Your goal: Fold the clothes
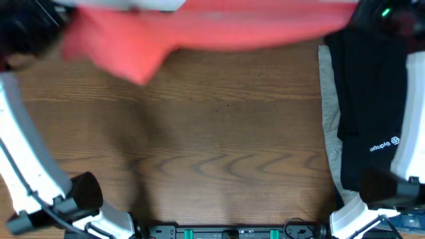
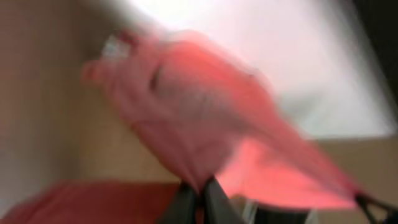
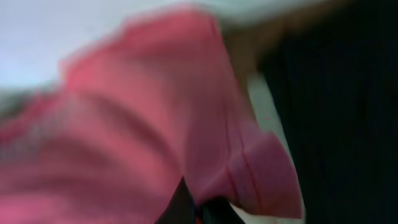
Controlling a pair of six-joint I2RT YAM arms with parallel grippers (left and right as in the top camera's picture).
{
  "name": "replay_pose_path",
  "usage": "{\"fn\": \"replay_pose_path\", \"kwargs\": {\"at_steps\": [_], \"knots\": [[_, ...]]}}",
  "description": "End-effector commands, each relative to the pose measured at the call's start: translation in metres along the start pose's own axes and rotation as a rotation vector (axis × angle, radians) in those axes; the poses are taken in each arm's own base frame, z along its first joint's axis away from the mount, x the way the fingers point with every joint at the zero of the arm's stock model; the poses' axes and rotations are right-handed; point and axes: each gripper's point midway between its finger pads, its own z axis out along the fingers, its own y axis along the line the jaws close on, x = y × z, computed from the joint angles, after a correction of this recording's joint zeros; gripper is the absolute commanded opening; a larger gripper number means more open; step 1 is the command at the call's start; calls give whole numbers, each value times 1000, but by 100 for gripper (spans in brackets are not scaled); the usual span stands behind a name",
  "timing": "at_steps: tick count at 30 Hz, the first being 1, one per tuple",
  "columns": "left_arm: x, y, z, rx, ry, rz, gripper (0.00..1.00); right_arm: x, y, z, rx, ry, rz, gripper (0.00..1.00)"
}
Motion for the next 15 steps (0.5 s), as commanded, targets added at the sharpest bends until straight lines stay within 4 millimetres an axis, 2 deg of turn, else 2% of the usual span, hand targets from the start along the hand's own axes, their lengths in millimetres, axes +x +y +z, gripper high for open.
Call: {"fn": "replay_pose_path", "kwargs": {"at_steps": [1,3,7,11,15], "knots": [[33,62,26,-269,162,53,6,47,-8,38,47,184,-69,1],[59,91,35,-389,274,11,6,78,-15,55,71,289,-65,1],[109,129,49,-489,478,-75,6,137,-37,75,140,487,-48,1],[158,180,42,-704,663,-154,6,198,-61,78,216,696,-23,1],[187,212,33,-849,708,-226,6,243,-77,76,259,844,-4,1]]}}
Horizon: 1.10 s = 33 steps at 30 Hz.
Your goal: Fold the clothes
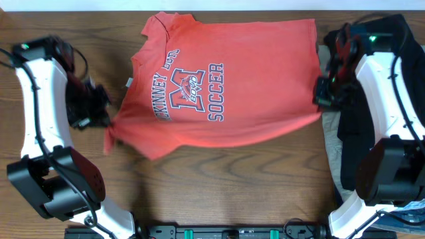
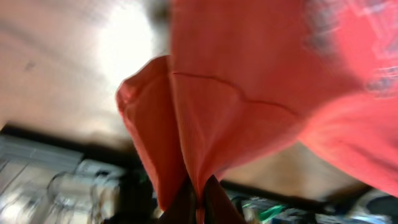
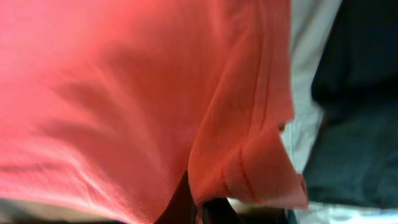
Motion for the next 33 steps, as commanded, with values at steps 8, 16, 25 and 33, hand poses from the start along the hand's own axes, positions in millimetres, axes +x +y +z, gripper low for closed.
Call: {"fn": "replay_pose_path", "kwargs": {"at_steps": [8,16,25,33], "knots": [[38,71,-3,-169,-173,-262,6,63,-24,52,77,236,16,1],[72,81,-34,-65,-409,-343,6,88,-30,47,68,187,44,1],[26,57,-46,19,-548,-285,6,19,-6,34,-46,-159,1,1],[-70,19,-27,98,-600,-211,6,-52,25,34,-123,-399,-63,1]]}}
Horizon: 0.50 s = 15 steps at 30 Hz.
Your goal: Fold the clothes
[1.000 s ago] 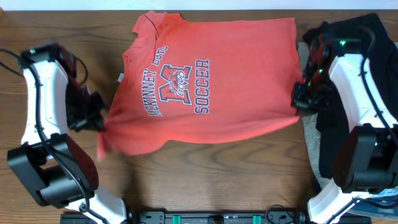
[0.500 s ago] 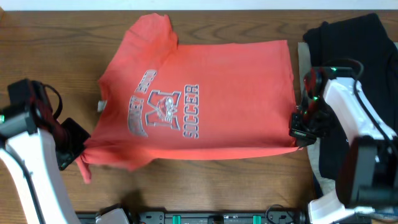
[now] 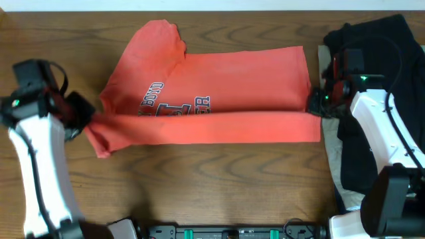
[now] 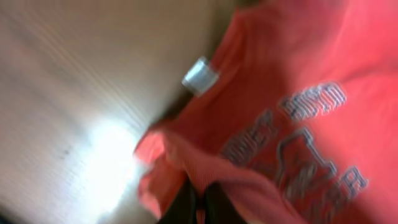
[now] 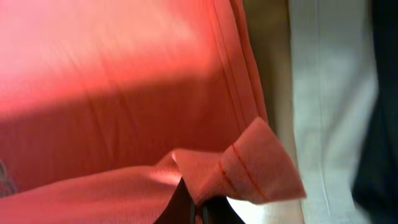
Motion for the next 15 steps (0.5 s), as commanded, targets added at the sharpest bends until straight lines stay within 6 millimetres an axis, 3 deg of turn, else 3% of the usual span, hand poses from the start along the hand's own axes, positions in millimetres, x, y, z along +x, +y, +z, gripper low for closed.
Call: {"fn": "replay_pose_path", "kwargs": {"at_steps": [1,4,6,7,8,9,10,12,15], "knots": [[-9,-11,32,2,23,6,6,-9,6,17,1,-20,-14,1],[-19,-29,60,48,31,34,6,-25,12,30,-15,-68,-23,2],[-18,-45,76,114,60,76,7,-35,13,38,-23,-95,-19,14],[-17,-50,80,135,71,92,17,-39,13,41,-26,-107,-15,18],[-16,-52,85,143,82,106,38,-41,14,43,-28,-115,-12,30],[-14,-51,90,138,92,115,52,-43,14,45,-29,-119,-12,47],[-12,-49,92,128,105,128,61,-43,13,46,-28,-116,-13,57],[-10,-40,93,92,115,135,68,-39,11,47,-18,-103,-11,63],[-1,-18,92,-2,152,123,75,-25,-3,48,53,-49,0,61]]}}
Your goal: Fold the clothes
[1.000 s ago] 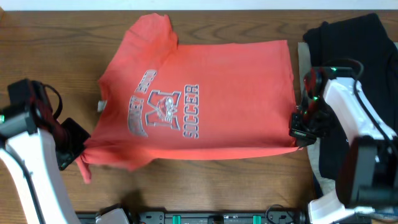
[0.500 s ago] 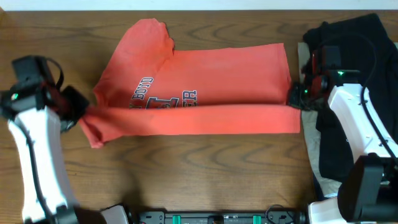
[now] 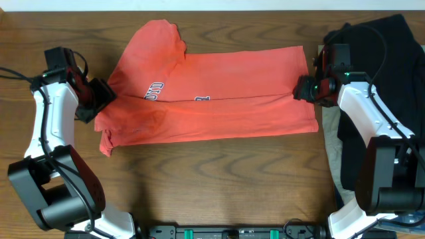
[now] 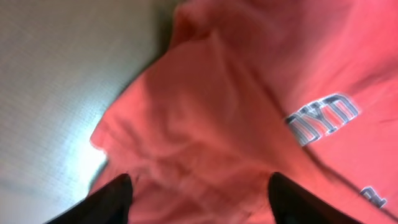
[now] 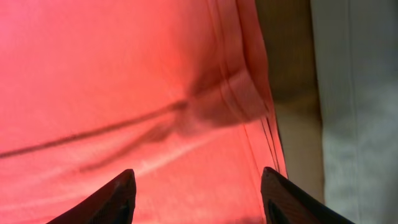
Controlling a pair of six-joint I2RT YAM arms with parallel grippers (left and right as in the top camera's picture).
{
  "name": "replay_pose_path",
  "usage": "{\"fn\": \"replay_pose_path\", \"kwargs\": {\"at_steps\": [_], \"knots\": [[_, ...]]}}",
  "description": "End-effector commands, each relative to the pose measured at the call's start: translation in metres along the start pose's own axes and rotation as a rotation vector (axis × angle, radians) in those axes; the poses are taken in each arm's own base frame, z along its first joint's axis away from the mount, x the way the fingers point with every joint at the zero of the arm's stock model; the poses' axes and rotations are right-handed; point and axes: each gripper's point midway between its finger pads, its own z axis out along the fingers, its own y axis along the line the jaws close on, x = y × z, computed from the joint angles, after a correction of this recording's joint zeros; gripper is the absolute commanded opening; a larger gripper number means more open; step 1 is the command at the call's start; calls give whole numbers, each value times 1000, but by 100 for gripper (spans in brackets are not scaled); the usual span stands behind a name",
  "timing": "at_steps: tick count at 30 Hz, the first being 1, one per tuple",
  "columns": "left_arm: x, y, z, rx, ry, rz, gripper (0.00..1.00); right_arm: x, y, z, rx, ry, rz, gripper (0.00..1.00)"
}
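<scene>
The red T-shirt (image 3: 219, 119) lies on the wooden table (image 3: 212, 186), folded lengthwise, with only the tops of its grey letters (image 3: 154, 88) showing along the fold edge. My left gripper (image 3: 99, 101) hovers at the shirt's left sleeve end. In the left wrist view it (image 4: 199, 202) is open, with red cloth (image 4: 217, 118) between and below its fingers. My right gripper (image 3: 304, 88) is at the shirt's right hem. In the right wrist view it (image 5: 202, 199) is open over the hem layers (image 5: 242, 99).
A pile of dark clothes (image 3: 378, 79) lies at the right, on a pale grey garment (image 3: 327, 139) that runs along the shirt's right end and shows as a pale strip (image 5: 354, 93) in the right wrist view. Both arms flank the shirt.
Both grippers were shut on the shirt's front corners; now both are open and sit a little further back. The front half now lies flat over the shirt, covering most of the lettering.
The shirt was first a blurred red mass held at the table's far edge by both shut grippers. Then it lay spread with its lettering up, then its front edge was held partly folded over. Now it lies folded in half, let go.
</scene>
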Motion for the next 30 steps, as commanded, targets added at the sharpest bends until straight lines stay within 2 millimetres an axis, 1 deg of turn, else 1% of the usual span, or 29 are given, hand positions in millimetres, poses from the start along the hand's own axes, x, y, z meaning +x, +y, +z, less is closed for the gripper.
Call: {"fn": "replay_pose_path", "kwargs": {"at_steps": [1,3,4,8,11,16,17,18,19,20,21,22,24,26,27,28,30], "knots": [[8,22,-3,-94,27,6,78,16,-17,1,99,57,11,57],[22,36,-5,-162,80,0,80,33,-29,-1,160,123,15,50],[28,40,-5,-182,103,-6,79,42,-33,-1,175,155,17,49],[42,48,3,-208,147,-39,79,67,-40,6,191,220,20,48],[49,53,19,-209,147,-46,80,84,-42,17,177,244,24,48],[63,62,42,-211,148,-57,80,100,-45,32,150,245,26,48],[65,63,46,-211,149,-57,80,103,-43,35,136,243,27,46],[68,65,49,-211,149,-58,77,105,-42,37,123,242,29,41],[70,66,52,-212,150,-58,74,107,-41,39,116,244,29,34],[71,67,53,-213,152,-58,69,108,-42,39,114,245,30,26],[74,68,55,-214,156,-58,56,110,-42,40,115,251,31,11],[76,69,55,-217,162,-59,42,113,-43,39,118,263,33,1],[79,74,54,-245,170,-61,29,121,-45,36,128,297,37,1],[80,84,51,-300,169,-79,22,132,-48,32,142,340,42,1],[82,89,49,-327,173,-86,12,138,-50,30,153,365,55,1],[84,92,48,-339,182,-89,6,142,-51,28,165,381,66,1],[88,97,45,-347,201,-105,6,149,-53,24,178,415,77,1]]}}
